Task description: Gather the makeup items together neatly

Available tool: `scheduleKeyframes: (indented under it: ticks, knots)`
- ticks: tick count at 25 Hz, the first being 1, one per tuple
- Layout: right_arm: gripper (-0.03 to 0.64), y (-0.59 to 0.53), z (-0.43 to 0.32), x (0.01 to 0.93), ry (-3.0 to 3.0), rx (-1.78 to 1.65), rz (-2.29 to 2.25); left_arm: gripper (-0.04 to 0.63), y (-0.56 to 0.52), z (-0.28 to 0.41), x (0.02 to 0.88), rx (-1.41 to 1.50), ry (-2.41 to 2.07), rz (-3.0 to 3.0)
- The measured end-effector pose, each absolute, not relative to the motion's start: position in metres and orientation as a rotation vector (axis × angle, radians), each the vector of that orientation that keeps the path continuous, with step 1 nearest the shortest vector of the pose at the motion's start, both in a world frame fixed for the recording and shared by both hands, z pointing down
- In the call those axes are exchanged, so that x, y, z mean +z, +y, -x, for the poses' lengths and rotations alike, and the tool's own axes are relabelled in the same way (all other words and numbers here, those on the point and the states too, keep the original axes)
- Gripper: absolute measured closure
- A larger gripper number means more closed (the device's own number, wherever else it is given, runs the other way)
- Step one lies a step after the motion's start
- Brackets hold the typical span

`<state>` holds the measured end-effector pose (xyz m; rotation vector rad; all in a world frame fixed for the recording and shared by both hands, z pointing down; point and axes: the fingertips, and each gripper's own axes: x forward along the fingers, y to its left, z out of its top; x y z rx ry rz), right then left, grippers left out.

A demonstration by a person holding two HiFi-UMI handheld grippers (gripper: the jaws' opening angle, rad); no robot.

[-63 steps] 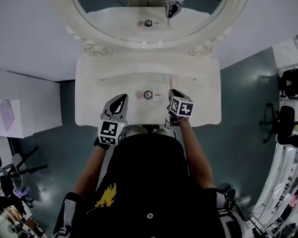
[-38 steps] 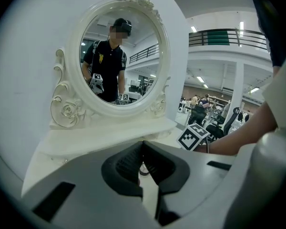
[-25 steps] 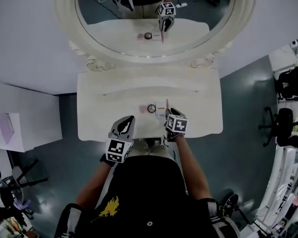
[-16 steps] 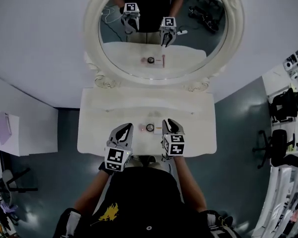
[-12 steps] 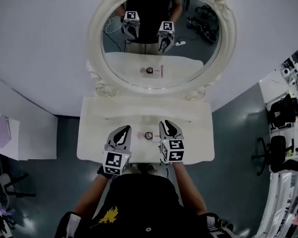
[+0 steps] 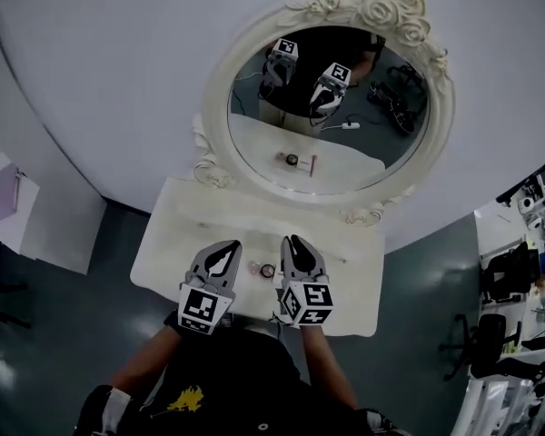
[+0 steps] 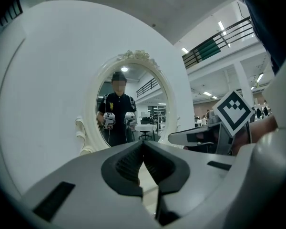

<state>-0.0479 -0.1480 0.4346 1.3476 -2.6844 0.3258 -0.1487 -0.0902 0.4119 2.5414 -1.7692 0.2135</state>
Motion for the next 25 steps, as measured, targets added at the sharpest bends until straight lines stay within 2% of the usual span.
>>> scheduleKeyframes:
  ticks: [12,25]
  knots:
    - [0.6,-0.138,0.056,0.437,-2.669,0.292,-1.235,0.583,-0.075,0.158,0.411,0.167,-1.834,-2.466]
    - [0.601,-0.128,0.064,0.425,-2.659,0.247,-1.166,0.583,-0.069,0.16,0.405,0.114,-1.852,-2.44]
